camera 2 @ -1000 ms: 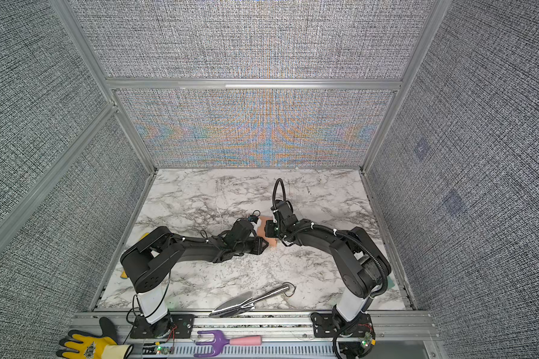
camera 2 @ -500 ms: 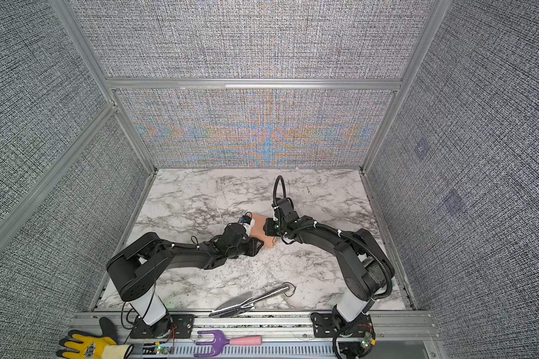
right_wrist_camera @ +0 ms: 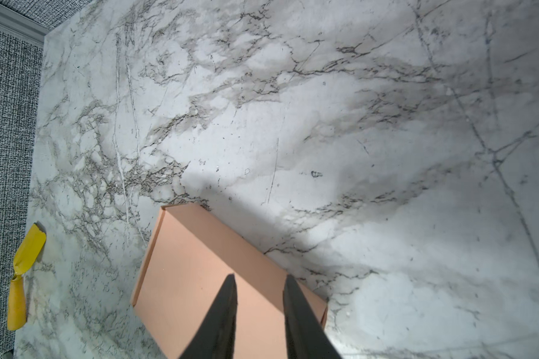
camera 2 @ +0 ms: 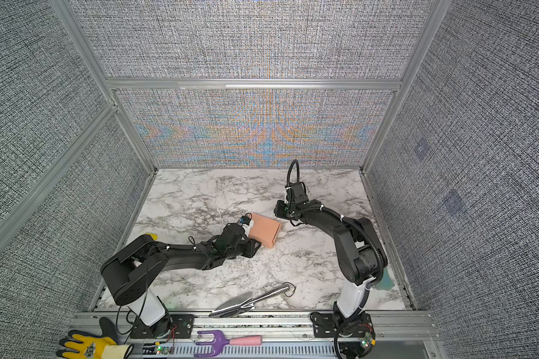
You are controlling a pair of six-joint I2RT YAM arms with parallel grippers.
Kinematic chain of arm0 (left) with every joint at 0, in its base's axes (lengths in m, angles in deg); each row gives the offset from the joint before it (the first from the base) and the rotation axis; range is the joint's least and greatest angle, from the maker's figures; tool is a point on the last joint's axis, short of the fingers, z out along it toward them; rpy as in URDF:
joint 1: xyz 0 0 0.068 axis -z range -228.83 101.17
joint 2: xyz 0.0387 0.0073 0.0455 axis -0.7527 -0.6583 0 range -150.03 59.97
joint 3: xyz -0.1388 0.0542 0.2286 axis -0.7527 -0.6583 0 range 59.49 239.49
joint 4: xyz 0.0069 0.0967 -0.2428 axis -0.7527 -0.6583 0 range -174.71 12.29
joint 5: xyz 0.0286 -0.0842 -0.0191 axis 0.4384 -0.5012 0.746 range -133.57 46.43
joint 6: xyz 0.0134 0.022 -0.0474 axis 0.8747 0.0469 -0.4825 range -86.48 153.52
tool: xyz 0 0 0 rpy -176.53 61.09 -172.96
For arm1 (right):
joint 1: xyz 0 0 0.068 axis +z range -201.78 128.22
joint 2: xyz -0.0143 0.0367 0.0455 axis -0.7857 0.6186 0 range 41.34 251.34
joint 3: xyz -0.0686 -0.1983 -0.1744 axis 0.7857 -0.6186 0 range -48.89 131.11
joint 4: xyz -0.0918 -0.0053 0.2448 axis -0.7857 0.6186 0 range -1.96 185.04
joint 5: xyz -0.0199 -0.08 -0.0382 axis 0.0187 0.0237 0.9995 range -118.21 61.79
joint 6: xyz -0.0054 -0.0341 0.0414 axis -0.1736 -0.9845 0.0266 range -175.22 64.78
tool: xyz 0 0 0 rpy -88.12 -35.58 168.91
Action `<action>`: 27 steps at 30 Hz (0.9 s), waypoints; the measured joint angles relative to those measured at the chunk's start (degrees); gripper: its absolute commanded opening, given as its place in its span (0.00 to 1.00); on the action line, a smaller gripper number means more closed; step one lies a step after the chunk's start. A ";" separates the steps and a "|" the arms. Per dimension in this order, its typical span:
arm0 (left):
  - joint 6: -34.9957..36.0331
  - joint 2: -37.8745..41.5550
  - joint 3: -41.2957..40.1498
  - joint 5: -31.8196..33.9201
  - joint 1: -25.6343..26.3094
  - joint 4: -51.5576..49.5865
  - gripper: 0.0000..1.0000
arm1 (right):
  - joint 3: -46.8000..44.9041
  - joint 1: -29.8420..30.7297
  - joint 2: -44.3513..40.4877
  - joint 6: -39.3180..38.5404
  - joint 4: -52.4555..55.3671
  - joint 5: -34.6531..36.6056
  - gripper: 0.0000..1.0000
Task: Assemble paper box
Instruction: Fold and tuck the lid into the gap.
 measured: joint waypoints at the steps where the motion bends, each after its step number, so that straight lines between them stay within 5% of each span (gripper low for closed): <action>1: 0.22 -0.11 0.37 0.66 -0.17 -1.01 0.38 | 0.44 -0.26 0.87 -0.31 -0.02 -0.59 0.29; 14: 3.50 -5.53 4.35 4.39 -0.74 -4.09 0.37 | -1.55 -0.61 6.23 0.76 -4.48 -7.15 0.30; 27: 6.08 -9.40 9.73 4.74 -1.22 -5.79 0.37 | -4.00 0.57 5.49 1.14 -11.96 -5.49 0.30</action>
